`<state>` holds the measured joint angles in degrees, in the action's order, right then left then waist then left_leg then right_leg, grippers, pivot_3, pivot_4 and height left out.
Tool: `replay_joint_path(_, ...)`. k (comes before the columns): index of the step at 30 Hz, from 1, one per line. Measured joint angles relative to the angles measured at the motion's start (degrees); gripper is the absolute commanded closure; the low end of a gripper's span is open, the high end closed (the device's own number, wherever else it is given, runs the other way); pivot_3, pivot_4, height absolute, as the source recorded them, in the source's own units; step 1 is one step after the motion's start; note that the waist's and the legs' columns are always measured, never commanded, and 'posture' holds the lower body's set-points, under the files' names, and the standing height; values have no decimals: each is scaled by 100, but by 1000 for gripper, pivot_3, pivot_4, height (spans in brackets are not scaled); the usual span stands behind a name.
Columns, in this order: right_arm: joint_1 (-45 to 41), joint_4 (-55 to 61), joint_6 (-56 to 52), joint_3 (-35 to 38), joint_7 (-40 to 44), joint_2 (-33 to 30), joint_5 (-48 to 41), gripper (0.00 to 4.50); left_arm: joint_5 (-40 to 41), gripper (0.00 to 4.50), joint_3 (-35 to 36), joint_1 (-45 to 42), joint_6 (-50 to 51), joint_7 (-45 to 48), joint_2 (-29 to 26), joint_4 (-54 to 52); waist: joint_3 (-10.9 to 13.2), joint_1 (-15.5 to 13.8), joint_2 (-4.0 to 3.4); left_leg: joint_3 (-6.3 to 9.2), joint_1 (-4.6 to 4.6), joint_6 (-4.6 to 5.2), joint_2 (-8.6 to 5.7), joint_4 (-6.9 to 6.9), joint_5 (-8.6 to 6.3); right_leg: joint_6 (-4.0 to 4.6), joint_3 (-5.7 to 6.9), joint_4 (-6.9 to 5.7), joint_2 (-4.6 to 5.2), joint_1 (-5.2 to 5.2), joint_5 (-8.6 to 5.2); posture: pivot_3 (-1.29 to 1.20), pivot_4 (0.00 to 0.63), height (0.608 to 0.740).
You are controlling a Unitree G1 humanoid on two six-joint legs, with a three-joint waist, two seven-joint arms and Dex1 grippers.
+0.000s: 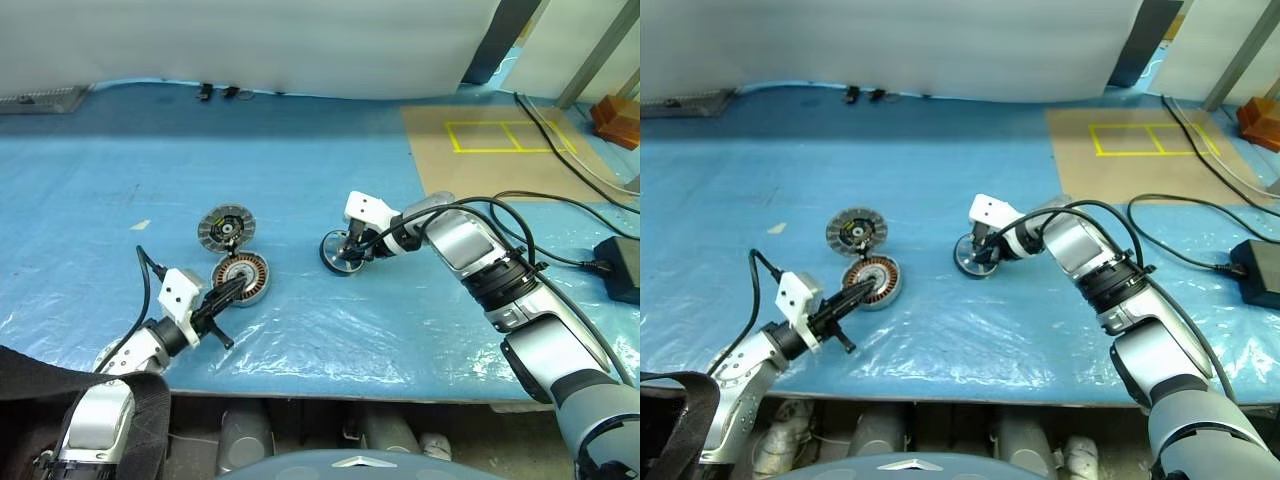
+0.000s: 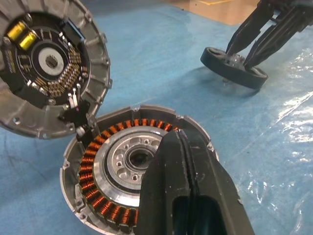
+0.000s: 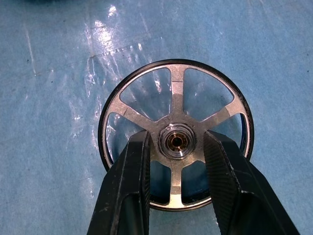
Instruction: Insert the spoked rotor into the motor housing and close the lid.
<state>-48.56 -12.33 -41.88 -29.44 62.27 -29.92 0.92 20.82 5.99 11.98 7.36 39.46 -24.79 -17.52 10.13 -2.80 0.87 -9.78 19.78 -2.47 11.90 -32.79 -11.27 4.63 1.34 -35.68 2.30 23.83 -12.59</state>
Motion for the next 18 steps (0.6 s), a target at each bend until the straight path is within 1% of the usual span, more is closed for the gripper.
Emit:
replay_joint_path(2,-25,2,-16,17,15,12,-16,3293,87,4500,131,190,13,-17,-8,-192,0,12,0,0,3,0,1,1,0,0,0,1,-1,6,0,0,150,740)
replay_joint_path(6,-92,15,-223,321,116,125,-269,3293,333,4500,438,723,89,-22,-96,-604,2,28,-3,-1,30,0,2,4,0,1,0,0,-5,34,0,0,150,740)
replay_joint_path(10,-402,331,-590,756,283,654,-911,3293,502,4500,744,1206,188,24,-248,-902,7,47,-10,-4,30,0,10,17,-1,5,0,1,-14,44,-1,0,150,740)
replay_joint_path(14,-528,430,-558,694,258,982,-1014,3293,498,4500,744,1268,312,-104,-248,-1060,7,-31,-8,-3,33,0,13,13,-1,3,1,7,0,37,-2,0,150,740)
replay_joint_path(18,-535,424,-559,475,218,1348,-1014,3293,486,4500,716,1243,435,-321,-193,-1216,7,-20,-7,-3,31,0,12,13,-1,1,-3,7,1,38,0,0,150,740)
